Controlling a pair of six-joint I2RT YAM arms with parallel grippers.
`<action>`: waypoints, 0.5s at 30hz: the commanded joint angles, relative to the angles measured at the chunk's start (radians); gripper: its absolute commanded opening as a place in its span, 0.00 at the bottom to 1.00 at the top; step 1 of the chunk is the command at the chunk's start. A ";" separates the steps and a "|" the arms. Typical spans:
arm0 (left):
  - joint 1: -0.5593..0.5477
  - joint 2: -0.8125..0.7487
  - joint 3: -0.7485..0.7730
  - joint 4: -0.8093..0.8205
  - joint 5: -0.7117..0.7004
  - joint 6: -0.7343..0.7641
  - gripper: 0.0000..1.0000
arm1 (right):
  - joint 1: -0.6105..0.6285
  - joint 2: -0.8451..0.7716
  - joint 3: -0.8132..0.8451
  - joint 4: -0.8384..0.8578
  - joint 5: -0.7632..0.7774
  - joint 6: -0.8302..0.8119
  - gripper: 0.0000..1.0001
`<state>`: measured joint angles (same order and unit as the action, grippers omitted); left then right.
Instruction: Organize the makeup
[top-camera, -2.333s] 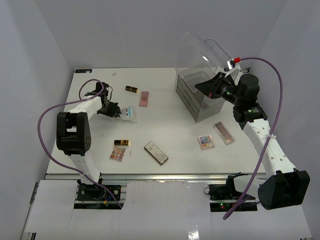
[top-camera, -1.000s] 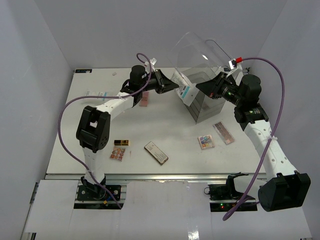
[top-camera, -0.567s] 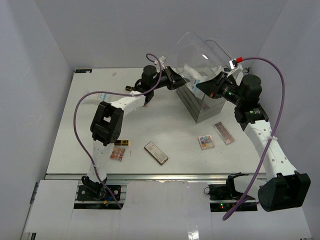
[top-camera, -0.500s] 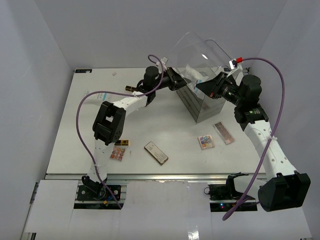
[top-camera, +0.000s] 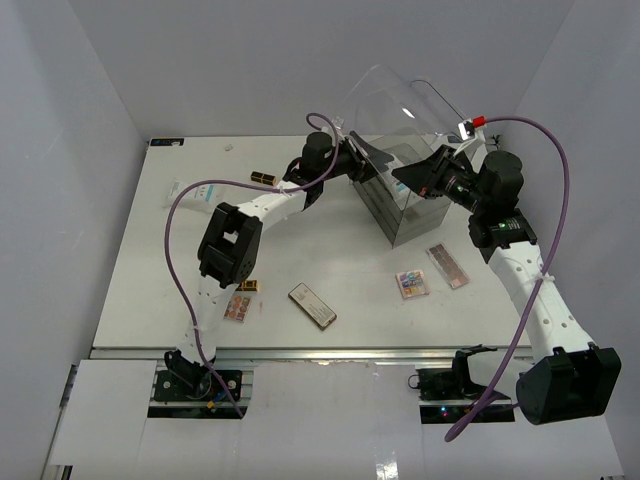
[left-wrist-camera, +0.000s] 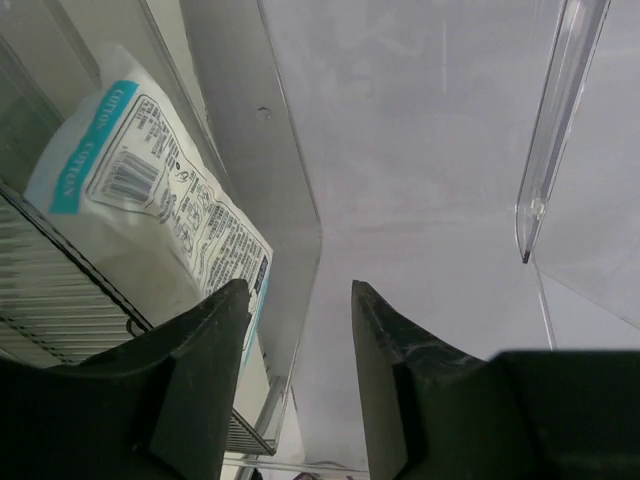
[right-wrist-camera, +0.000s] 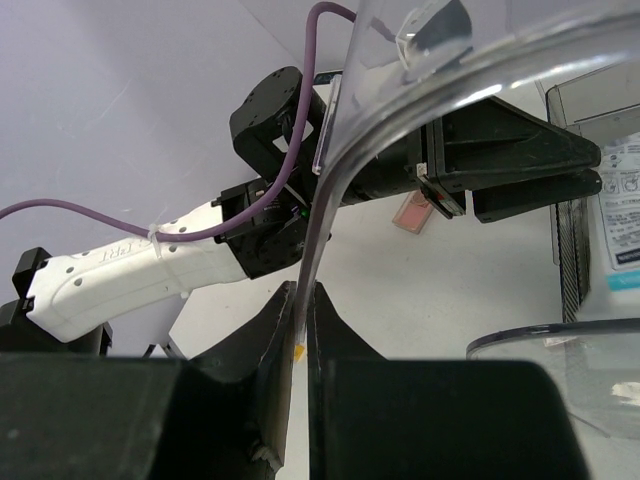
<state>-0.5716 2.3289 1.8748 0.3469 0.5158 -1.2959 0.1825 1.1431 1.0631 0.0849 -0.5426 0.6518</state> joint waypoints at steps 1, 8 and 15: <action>-0.001 -0.077 0.024 -0.048 -0.020 0.056 0.58 | -0.008 -0.054 0.011 0.147 -0.014 -0.020 0.11; 0.013 -0.203 -0.135 -0.029 -0.046 0.115 0.57 | -0.012 -0.060 0.011 0.146 -0.017 -0.020 0.10; 0.068 -0.403 -0.393 0.025 -0.101 0.197 0.57 | -0.014 -0.059 0.009 0.156 -0.022 -0.012 0.10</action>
<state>-0.5523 2.1073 1.5923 0.3238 0.4617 -1.1708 0.1763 1.1355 1.0496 0.0899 -0.5510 0.6522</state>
